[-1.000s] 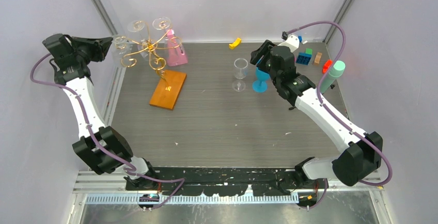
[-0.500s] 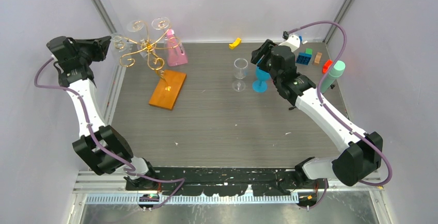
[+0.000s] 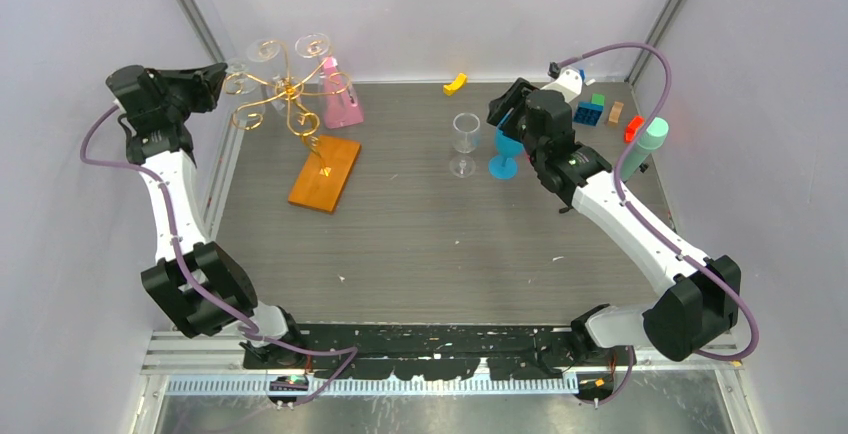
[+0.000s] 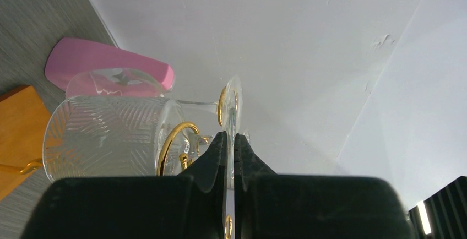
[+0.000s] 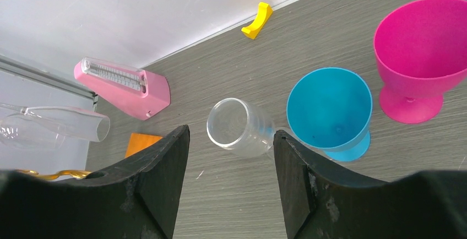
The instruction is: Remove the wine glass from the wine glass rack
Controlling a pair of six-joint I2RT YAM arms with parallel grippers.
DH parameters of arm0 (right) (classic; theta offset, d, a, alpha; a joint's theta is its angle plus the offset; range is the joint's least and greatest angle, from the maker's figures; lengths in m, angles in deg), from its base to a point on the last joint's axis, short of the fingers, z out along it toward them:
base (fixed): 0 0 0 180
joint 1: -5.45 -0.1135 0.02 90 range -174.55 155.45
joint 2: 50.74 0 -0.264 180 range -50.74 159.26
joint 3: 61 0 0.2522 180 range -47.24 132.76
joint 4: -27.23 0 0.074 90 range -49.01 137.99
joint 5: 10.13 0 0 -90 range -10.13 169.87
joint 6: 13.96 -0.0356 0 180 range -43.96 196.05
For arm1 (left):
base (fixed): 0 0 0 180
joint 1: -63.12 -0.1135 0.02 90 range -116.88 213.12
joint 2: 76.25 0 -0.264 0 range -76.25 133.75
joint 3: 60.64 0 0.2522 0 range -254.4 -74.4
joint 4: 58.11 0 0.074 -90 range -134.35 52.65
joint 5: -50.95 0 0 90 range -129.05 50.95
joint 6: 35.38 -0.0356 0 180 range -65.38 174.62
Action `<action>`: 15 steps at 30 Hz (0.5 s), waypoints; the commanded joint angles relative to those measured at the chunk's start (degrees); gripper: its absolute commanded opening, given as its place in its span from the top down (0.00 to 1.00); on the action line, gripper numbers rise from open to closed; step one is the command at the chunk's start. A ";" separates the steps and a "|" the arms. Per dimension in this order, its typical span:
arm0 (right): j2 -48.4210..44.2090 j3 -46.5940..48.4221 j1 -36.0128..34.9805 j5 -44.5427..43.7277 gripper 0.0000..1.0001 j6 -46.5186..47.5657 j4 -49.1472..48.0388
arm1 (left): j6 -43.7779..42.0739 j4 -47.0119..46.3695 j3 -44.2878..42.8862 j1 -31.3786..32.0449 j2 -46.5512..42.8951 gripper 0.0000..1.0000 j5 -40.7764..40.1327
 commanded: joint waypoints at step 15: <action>-1.83 -0.15 0.24 0.04 0.37 -1.01 -3.73 | 0.97 -4.33 0.33 0.22 -5.92 1.00 7.35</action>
